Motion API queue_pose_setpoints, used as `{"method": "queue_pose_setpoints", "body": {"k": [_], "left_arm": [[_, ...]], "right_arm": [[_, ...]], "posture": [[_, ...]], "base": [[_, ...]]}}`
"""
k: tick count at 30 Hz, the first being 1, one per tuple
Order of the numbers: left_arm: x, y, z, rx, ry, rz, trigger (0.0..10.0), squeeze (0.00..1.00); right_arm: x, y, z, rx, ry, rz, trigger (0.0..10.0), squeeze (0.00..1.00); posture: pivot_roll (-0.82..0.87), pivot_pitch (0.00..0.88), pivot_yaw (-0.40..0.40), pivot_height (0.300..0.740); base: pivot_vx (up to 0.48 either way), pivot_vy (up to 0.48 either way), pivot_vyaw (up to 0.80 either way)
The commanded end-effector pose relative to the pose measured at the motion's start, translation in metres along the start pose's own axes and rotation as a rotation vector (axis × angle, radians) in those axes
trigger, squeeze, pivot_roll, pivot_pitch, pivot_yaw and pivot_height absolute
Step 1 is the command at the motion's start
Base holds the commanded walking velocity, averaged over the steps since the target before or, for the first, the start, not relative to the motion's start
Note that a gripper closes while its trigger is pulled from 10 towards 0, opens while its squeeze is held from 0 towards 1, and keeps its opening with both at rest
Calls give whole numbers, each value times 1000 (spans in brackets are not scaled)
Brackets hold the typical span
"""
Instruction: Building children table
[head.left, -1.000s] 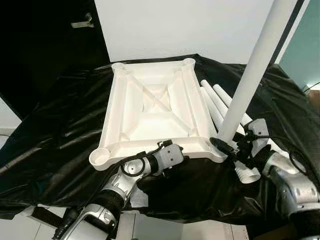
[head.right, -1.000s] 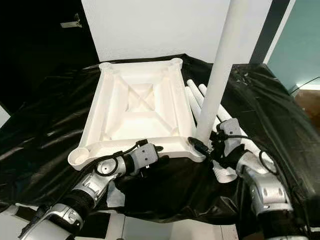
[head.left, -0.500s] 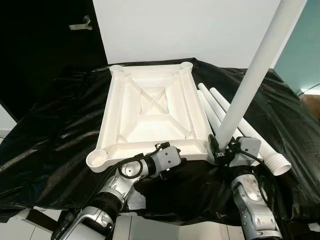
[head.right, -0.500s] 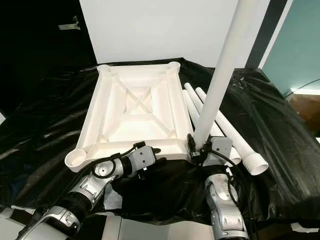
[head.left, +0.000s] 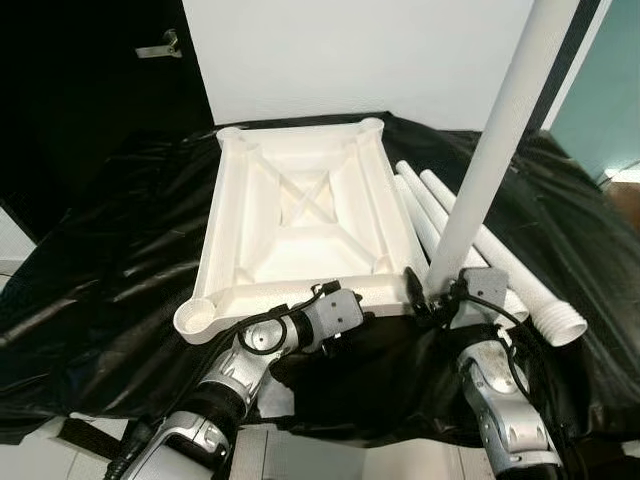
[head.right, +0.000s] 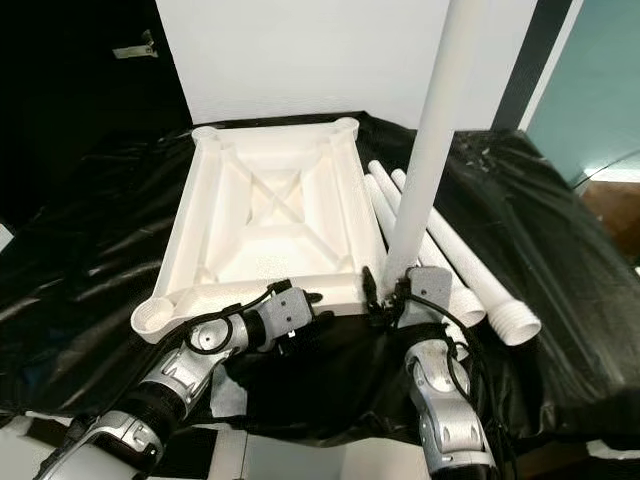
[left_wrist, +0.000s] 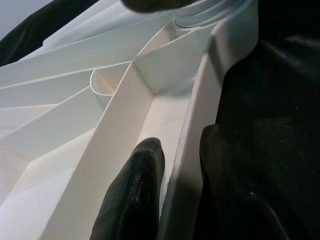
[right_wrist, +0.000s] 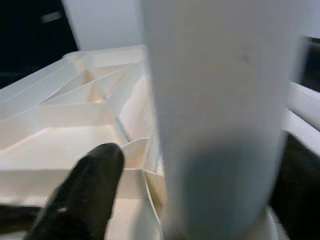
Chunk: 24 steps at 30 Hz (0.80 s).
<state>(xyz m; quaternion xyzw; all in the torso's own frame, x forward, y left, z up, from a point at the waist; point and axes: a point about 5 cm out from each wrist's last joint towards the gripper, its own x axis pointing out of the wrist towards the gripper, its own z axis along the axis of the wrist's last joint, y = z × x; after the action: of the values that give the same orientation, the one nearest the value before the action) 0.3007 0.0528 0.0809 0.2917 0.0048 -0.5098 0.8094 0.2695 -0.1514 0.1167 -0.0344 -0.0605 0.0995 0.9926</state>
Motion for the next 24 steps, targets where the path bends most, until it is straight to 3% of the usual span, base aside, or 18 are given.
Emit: {"method": "queue_pose_setpoints", "body": {"k": [1,4,11,18,19,20,21,24], "left_arm": [[-1,-24,-28,-75,138,-58,10000,0],[-1,-24,-28,-76,138,-57,10000,0],[0,-25,-28,-78,137,-61,10000,0],[1,-25,-27,-79,135,-62,10000,0],[0,-26,-27,-78,136,-63,10000,0],[0,-26,-27,-78,136,-63,10000,0],[0,-26,-28,-78,138,-63,10000,0],[0,-25,-28,-78,139,-61,10000,0]], "right_arm": [[1,-5,0,-23,18,43,10000,0],[0,-10,1,-30,27,73,10000,0],[-2,-22,7,30,98,350,10000,0],[2,-28,14,25,107,435,10000,0],[4,-29,15,7,108,452,8588,0],[4,-29,15,7,108,452,8588,0],[5,-30,15,-2,113,480,0,0],[4,-29,16,-1,122,521,0,0]], "posture": [[-50,27,-4,740],[-51,27,-5,740],[-63,30,-2,740],[-64,32,1,740],[-61,32,2,740],[-61,32,2,740],[-58,32,1,740],[-53,34,-2,740]], "base": [[0,0,0],[0,0,0],[0,0,0],[0,0,0],[0,0,0],[0,0,0],[0,0,0],[0,0,0]]}}
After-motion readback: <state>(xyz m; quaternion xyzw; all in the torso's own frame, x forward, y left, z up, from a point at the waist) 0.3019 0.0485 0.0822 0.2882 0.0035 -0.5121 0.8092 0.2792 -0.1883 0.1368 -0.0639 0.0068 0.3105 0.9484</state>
